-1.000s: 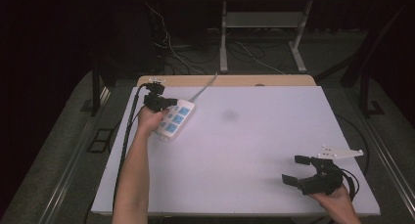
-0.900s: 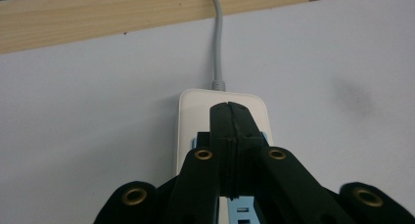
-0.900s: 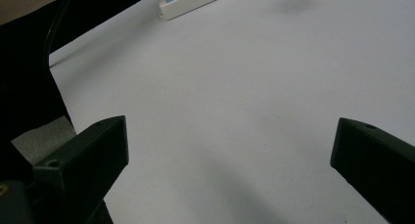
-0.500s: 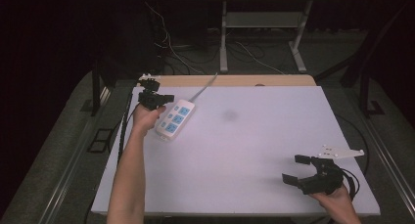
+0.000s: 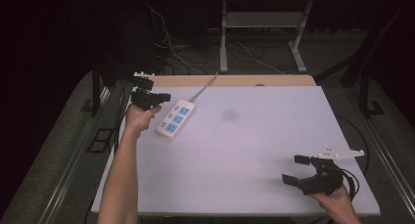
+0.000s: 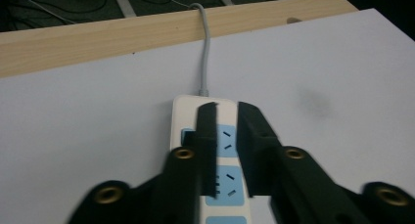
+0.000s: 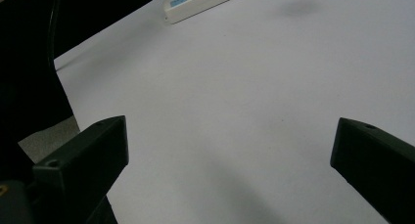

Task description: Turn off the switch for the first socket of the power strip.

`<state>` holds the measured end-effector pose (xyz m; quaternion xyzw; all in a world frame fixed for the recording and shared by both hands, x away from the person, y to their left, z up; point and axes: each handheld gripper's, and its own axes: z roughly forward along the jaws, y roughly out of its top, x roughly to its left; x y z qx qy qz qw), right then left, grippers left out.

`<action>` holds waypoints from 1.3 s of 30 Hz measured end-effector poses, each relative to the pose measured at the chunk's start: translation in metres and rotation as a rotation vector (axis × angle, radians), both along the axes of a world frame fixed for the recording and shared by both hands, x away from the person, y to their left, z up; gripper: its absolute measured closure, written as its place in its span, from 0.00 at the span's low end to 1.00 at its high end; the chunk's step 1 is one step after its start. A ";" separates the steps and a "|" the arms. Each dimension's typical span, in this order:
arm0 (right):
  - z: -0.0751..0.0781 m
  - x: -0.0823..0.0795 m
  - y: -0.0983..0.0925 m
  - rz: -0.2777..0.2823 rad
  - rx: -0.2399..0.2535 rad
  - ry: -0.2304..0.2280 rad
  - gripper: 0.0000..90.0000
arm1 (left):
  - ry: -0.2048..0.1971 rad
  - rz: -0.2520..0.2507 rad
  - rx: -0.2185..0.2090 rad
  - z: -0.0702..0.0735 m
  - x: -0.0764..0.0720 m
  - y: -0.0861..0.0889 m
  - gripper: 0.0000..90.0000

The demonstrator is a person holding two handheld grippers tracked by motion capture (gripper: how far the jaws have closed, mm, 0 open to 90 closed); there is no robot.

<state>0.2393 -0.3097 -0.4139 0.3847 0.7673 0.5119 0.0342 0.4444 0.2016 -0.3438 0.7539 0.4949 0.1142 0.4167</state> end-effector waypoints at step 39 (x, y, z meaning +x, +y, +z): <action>0.001 -0.001 0.003 0.000 -0.007 -0.002 0.00 | -0.136 -0.131 -0.144 -0.002 -0.111 0.001 0.00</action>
